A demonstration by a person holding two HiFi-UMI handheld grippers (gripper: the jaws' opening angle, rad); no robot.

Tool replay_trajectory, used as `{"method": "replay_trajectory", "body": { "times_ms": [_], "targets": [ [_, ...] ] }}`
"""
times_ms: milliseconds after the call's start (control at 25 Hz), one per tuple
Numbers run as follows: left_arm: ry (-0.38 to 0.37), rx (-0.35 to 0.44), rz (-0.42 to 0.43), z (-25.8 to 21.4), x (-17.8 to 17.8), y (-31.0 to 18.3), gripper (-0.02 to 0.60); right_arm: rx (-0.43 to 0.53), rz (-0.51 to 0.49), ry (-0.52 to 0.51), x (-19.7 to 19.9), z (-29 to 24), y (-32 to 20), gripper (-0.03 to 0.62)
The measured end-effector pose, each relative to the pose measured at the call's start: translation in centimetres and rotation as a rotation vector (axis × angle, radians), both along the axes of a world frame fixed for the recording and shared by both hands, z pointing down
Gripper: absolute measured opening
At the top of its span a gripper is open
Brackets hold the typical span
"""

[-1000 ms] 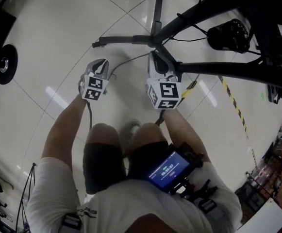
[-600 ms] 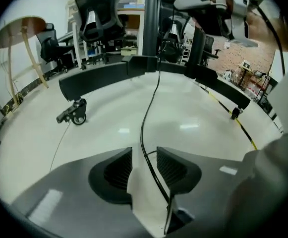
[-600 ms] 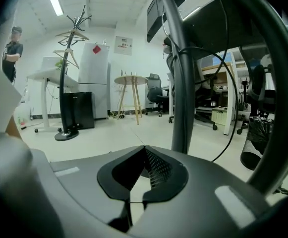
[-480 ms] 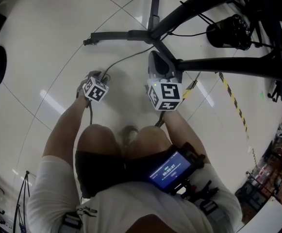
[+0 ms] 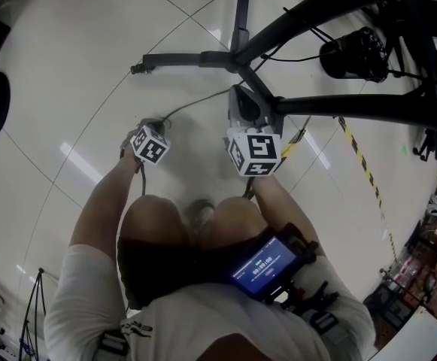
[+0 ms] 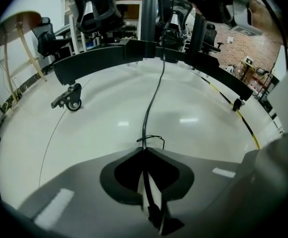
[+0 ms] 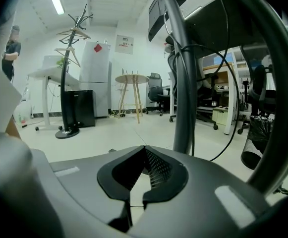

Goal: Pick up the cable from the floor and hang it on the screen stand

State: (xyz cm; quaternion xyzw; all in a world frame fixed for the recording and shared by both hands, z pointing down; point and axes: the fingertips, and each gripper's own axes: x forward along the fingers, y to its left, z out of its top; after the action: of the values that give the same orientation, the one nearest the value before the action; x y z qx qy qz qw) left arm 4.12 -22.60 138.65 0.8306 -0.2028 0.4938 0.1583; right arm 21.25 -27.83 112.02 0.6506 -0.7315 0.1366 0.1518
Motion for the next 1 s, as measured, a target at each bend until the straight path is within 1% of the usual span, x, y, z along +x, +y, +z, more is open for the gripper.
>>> {"method": "replay_trajectory", "body": {
  "times_ms": [120, 240, 400, 520, 640, 800, 1000],
  "targets": [
    [0.045, 0.005, -0.024, -1.2, -0.4, -0.4, 0.024, 0.002, -0.006, 0.006, -0.3, -0.1, -0.2, 0.014],
    [0.103, 0.041, -0.057, -3.2, -1.4, -1.4, 0.023, 0.006, -0.009, 0.008, -0.7, -0.5, -0.5, 0.014],
    [0.15, 0.101, -0.13, -8.2, -4.2, -3.0, 0.021, -0.015, -0.01, -0.013, -2.0, -2.0, -0.7, 0.014],
    [0.178, 0.146, -0.189, -14.3, -6.3, -3.7, 0.021, -0.038, -0.028, -0.026, -3.4, -4.9, -0.5, 0.014],
    [0.193, 0.176, -0.236, -21.0, -8.3, -3.7, 0.021, -0.055, -0.054, -0.028, -5.0, -9.3, -0.2, 0.014],
    [0.221, 0.23, -0.285, -30.4, -10.1, -4.5, 0.022, -0.058, -0.086, -0.026, -6.7, -16.5, -0.2, 0.014],
    [0.278, 0.3, -0.347, -43.2, -11.0, -6.0, 0.021, -0.037, -0.103, -0.019, -7.5, -26.2, -0.7, 0.014]
  ]
}}
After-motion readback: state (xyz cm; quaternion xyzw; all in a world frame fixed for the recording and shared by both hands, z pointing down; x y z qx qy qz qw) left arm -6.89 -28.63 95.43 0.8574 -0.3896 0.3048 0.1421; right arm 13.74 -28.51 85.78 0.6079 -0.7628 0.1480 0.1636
